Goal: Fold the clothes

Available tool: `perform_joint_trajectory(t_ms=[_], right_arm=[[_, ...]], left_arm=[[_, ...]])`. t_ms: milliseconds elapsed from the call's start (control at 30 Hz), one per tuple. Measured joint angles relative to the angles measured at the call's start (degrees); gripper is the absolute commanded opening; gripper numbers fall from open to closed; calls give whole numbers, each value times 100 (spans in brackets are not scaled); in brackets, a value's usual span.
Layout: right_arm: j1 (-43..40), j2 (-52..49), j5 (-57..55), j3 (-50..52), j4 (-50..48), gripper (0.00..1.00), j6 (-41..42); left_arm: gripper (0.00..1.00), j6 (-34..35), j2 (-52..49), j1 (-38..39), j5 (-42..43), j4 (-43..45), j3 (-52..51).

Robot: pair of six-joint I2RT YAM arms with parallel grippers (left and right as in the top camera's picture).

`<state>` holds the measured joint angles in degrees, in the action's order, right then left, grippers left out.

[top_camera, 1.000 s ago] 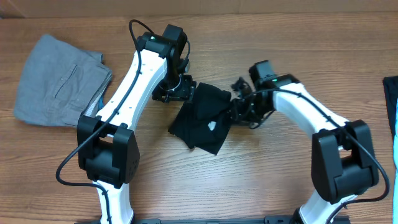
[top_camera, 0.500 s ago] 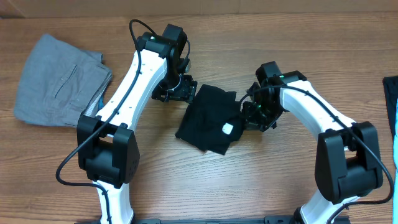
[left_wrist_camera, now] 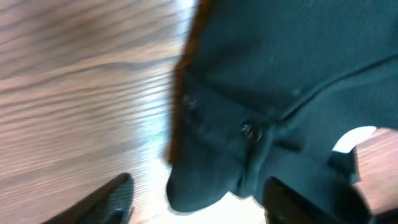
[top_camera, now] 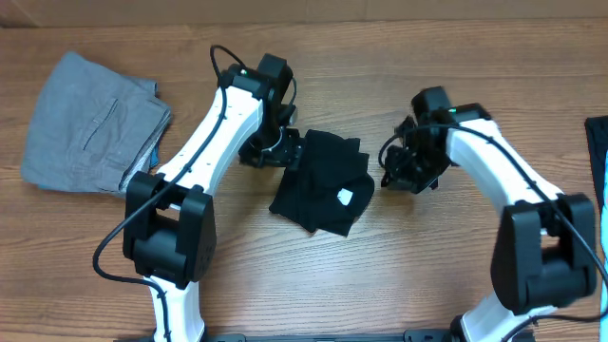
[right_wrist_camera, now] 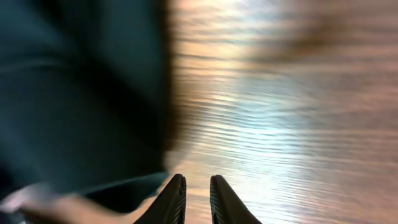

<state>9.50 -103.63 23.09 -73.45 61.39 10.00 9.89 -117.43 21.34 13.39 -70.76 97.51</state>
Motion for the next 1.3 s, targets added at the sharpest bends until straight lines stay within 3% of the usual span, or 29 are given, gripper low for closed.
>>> perform_joint_trajectory(t_ms=[100, 333, 467, 600, 700, 933, 1033, 1133, 1300], right_arm=[[59, 295, 319, -61, -46, 20, -245], [153, 426, 520, -114, -111, 19, -426], [151, 426, 520, -114, -177, 27, -439], [153, 426, 509, -111, -339, 34, -468], [153, 426, 507, -20, -461, 34, -413], [153, 426, 767, 382, -708, 33, -317], [153, 426, 1056, 459, -789, 41, -269], [195, 426, 1261, 527, -828, 41, -243], [393, 426, 1207, 671, -1408, 23, -22]], left_arm=[[4, -103, 0, 2, 651, 868, -411], [4, -103, 0, 157, 1414, 2282, -1062], [4, -87, 0, 365, 1427, 3095, -1399], [5, -85, 0, 417, 1344, 3287, -1467], [8, -87, 0, 378, 1303, 3029, -1401], [13, -197, 0, 90, 1239, 1534, -326], [14, -310, 13, 15, 1224, 1067, 101], [14, -417, 22, 17, 1237, 678, 212], [9, -765, 22, 44, 1364, 17, 214]])
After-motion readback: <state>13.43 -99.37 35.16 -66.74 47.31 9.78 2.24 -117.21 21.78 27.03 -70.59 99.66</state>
